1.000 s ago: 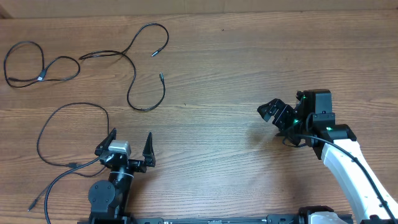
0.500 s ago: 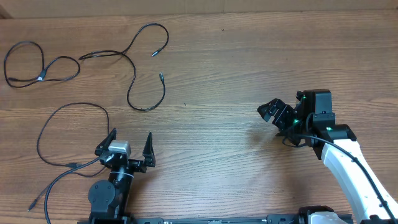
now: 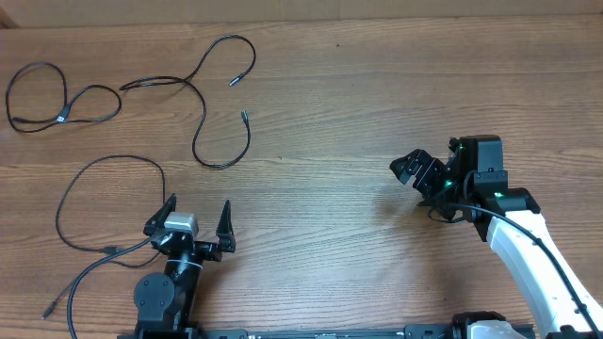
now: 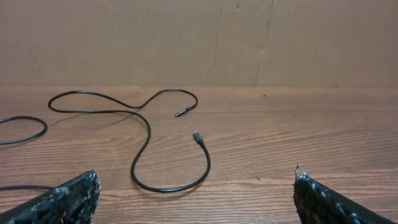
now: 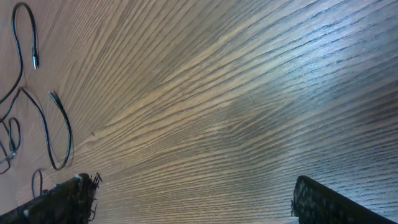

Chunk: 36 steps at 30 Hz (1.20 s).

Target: Untangle cables

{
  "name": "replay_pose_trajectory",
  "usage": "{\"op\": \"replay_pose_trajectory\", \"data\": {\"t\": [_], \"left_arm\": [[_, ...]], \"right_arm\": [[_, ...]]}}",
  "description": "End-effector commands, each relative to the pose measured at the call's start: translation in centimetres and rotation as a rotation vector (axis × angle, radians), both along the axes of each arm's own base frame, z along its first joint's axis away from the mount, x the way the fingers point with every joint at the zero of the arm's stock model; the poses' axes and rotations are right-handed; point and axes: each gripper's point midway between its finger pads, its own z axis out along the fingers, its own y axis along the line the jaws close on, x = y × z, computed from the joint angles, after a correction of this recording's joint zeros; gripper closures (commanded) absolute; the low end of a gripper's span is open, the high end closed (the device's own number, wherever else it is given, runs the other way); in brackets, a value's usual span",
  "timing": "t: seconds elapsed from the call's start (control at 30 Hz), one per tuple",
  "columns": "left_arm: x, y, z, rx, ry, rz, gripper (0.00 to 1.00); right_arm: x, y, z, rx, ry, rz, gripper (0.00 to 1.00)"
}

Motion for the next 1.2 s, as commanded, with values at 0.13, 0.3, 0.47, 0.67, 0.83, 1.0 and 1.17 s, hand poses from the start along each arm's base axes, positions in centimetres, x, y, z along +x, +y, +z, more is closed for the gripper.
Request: {"op": "replay_pose_trajectory", "data": {"t": [0.13, 0.3, 0.47, 0.67, 0.83, 1.0, 1.17], "left_arm": [[0.0, -0.3, -0.2, 0.021, -0.008, -0.017, 0.00], [0.0, -0.3, -0.2, 0.021, -0.008, -0.017, 0.00], [0.0, -0.3, -0.2, 0.020, -0.008, -0.017, 0.00], [0.0, -0.3, -0.2, 0.021, -0.008, -0.017, 0.01], [0.0, -0.3, -0.2, 0.021, -0.008, -0.017, 0.00], [0.0, -0.3, -0.2, 0.021, -0.008, -0.017, 0.01], [0.0, -0.3, -0.2, 0.021, -0.008, -0.017, 0.01]], "right_arm": [[0.6, -0.3, 0.4, -0.022, -0.020, -0.010, 0.00], [0.4, -0.8, 0.1, -0.054, -0.012, -0.013, 0.00], [0.3, -1.0, 0.0, -0.065, -0.005, -0.019, 0.00], [-0.1, -1.9, -0.5, -0.113, 0.019, -0.044, 0.00], [-0.7, -3.3, -1.2, -0.200, 0.044, -0.056, 0.00], [-0.9, -3.4, -1.3, -0.227, 0.044, -0.016, 0.00], [-1.0, -3.9, -1.3, -0.226, 0.047, -0.032, 0.00]]}}
